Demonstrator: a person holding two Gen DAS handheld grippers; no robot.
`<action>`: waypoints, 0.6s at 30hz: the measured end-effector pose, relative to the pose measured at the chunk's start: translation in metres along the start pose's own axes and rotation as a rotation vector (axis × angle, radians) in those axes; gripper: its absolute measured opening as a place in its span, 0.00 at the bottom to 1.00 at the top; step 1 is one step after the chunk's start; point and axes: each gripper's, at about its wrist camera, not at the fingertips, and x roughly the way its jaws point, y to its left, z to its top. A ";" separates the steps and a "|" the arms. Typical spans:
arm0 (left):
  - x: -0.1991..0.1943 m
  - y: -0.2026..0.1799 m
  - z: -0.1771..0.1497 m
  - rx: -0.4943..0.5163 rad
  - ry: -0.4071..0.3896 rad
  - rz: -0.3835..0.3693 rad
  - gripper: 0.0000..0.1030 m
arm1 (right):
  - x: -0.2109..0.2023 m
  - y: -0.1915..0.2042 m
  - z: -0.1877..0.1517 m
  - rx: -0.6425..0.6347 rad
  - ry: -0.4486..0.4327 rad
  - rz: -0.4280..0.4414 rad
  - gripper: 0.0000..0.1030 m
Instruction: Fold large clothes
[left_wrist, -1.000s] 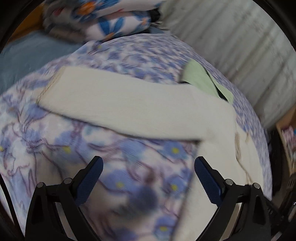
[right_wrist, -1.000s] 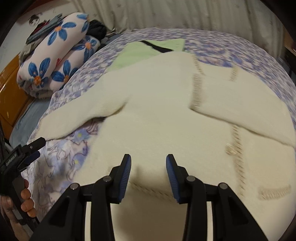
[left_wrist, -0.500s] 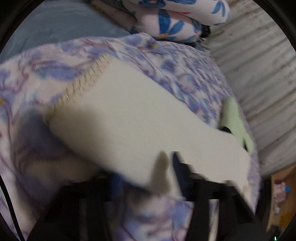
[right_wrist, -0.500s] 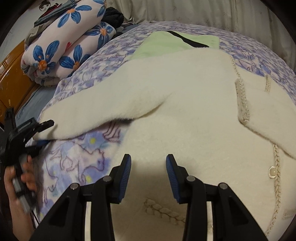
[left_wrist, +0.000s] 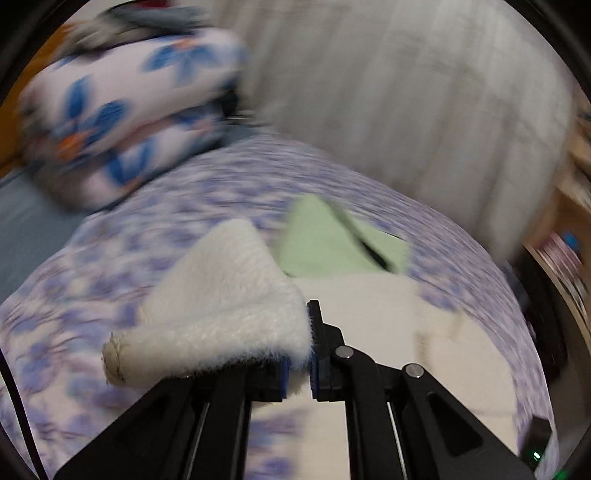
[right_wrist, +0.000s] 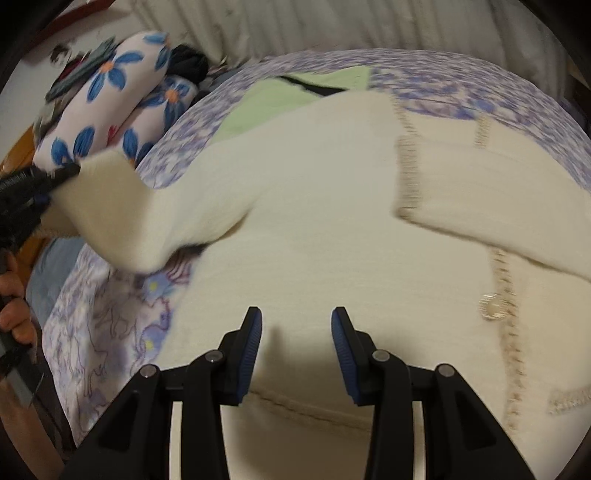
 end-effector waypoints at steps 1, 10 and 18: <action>0.008 -0.027 -0.006 0.046 0.021 -0.039 0.06 | -0.004 -0.008 0.000 0.013 -0.008 -0.006 0.38; 0.103 -0.117 -0.107 0.188 0.414 -0.135 0.32 | -0.015 -0.090 -0.011 0.146 0.012 -0.065 0.38; 0.078 -0.105 -0.125 0.130 0.428 -0.193 0.70 | -0.014 -0.096 -0.006 0.145 0.016 0.009 0.42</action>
